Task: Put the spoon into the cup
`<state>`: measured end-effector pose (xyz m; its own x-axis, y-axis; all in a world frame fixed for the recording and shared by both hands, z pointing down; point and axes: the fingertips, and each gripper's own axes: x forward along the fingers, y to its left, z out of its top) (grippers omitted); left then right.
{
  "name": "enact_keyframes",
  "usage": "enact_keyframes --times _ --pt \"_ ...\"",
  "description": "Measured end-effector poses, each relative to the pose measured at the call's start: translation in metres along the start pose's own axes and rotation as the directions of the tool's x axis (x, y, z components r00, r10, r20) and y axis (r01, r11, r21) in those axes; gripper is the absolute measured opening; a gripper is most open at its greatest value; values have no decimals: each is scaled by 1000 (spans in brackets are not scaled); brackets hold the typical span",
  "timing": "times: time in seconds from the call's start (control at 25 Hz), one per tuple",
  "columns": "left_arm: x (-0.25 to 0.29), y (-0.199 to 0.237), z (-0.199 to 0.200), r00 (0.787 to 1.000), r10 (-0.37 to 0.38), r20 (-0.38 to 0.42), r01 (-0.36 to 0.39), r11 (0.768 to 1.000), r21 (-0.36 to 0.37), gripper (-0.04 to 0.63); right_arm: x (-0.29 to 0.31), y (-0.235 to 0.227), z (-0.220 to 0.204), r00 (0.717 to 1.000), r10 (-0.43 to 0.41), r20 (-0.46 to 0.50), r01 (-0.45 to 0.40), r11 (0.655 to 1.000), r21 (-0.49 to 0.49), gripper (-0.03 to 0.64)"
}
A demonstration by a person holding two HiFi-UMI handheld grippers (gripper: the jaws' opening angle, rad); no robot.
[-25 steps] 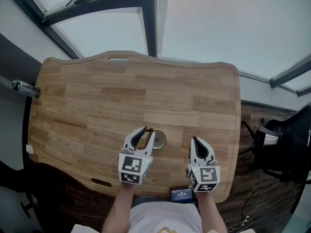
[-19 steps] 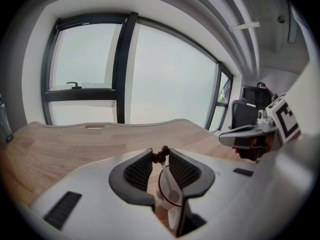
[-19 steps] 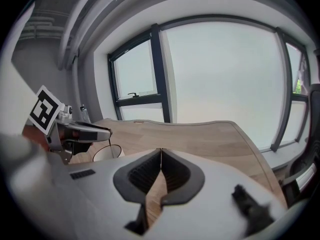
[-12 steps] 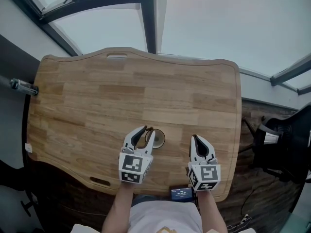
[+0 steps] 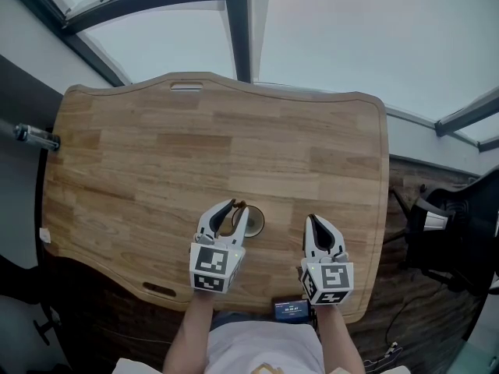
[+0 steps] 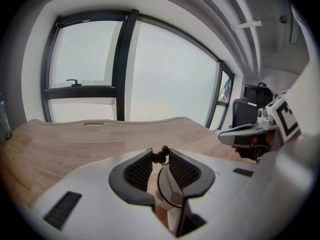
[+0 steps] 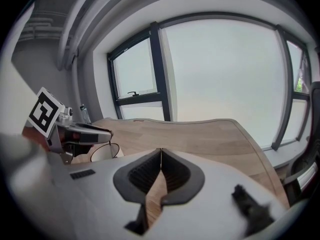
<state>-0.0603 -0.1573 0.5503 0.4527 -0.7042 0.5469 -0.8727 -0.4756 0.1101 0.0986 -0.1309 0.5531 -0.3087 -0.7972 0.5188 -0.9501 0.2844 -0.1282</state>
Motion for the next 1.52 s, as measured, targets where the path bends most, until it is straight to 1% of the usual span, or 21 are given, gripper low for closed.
enact_keyframes --times 0.76,1.0,1.16,1.36,1.52 --pt "6 -4 5 1000 -5 13 5 1000 21 110 10 0 0 1000 17 -18 -17 1000 -6 31" --pt "8 -6 6 1000 0 20 -1 999 45 112 10 -1 -2 999 25 -20 -25 1000 2 31" --pt "10 -7 6 1000 1 25 -2 999 42 112 8 -2 -3 999 26 -22 -26 1000 0 32" --pt "11 -9 -2 1000 -7 -7 8 999 50 112 7 -1 -3 999 26 -20 -26 1000 -1 31" --pt "11 -10 -6 1000 -14 -12 14 999 39 113 6 -1 -4 999 25 -22 -25 1000 -1 32"
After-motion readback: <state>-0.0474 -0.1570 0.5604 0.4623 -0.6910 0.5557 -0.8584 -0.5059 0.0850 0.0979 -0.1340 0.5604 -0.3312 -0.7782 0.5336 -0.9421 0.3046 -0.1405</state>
